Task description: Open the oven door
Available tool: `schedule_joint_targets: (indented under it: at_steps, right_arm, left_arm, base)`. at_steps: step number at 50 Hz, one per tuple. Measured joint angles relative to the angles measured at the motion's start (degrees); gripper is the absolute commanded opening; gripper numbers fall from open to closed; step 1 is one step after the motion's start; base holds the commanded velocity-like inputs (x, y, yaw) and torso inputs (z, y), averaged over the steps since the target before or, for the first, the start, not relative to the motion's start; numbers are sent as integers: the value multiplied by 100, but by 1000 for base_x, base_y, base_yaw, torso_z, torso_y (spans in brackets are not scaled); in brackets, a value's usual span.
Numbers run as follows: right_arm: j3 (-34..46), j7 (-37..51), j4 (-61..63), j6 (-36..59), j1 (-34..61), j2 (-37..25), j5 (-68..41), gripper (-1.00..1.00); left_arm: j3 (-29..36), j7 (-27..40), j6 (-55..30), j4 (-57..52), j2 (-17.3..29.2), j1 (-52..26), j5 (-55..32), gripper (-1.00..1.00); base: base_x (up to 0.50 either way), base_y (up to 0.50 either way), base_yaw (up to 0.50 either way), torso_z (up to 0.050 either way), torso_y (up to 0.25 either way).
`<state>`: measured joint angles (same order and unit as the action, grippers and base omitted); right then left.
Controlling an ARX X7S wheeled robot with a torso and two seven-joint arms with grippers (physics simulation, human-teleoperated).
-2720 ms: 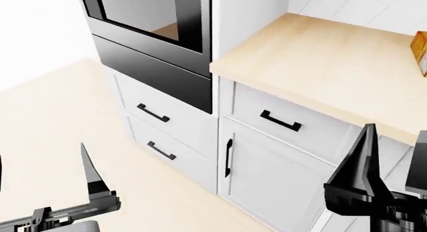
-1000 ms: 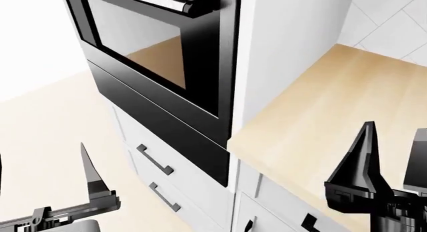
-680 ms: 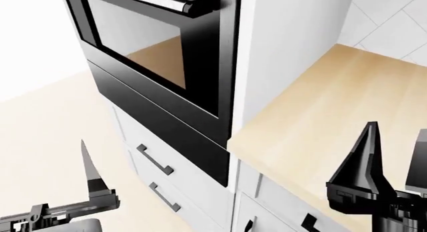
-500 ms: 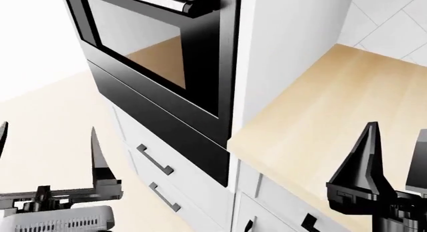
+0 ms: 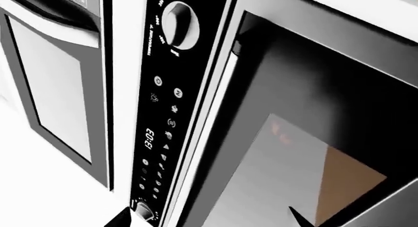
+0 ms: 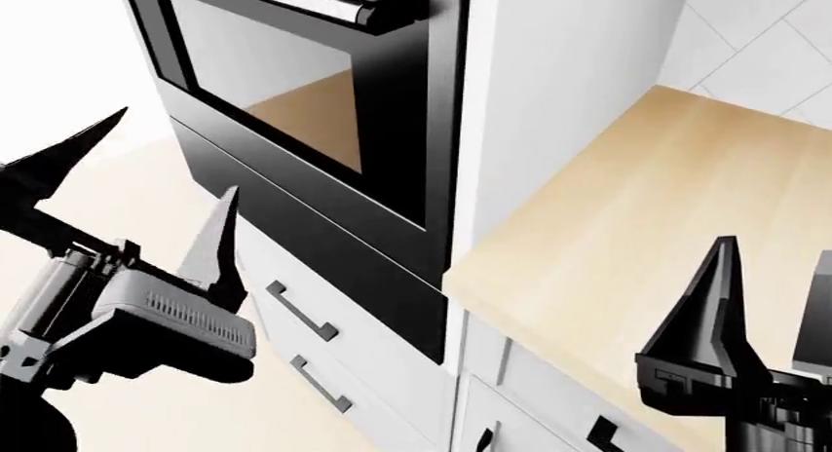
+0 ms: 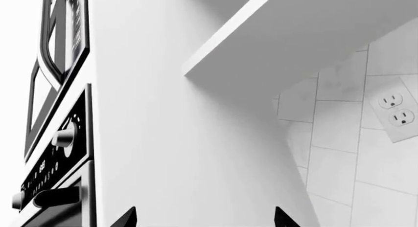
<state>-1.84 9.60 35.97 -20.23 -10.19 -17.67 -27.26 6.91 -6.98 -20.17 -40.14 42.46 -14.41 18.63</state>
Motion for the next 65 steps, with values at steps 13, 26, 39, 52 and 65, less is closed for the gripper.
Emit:
schedule_joint_targets:
  at_steps: [13, 26, 39, 52, 65]
  right_arm:
    - [21, 14, -39, -23, 13, -13, 43, 100]
    - [44, 20, -63, -46, 13, -33, 51, 100]
    - [72, 38, -68, -57, 8, -50, 47, 100]
    - [83, 60, -63, -55, 1, -85, 8, 100]
    - [98, 65, -80, -80, 3, -108, -29, 100]
  left_arm:
    - [282, -824, 330, 424, 572, -1184, -152, 100]
    - [809, -1750, 831, 1043, 896, -2393, -232, 100]
    - [1464, -2537, 1515, 1992, 867, -3556, -169, 100]
    - [1872, -2818, 1919, 2748, 677, -4238, 29, 100]
    - [2018, -2766, 2081, 3079, 507, -4508, 169, 100]
  base:
    - [0, 0, 0, 0, 0]
    - [0, 0, 0, 0, 0]
    - [0, 0, 0, 0, 0]
    - [0, 0, 0, 0, 0]
    - [0, 0, 0, 0, 0]
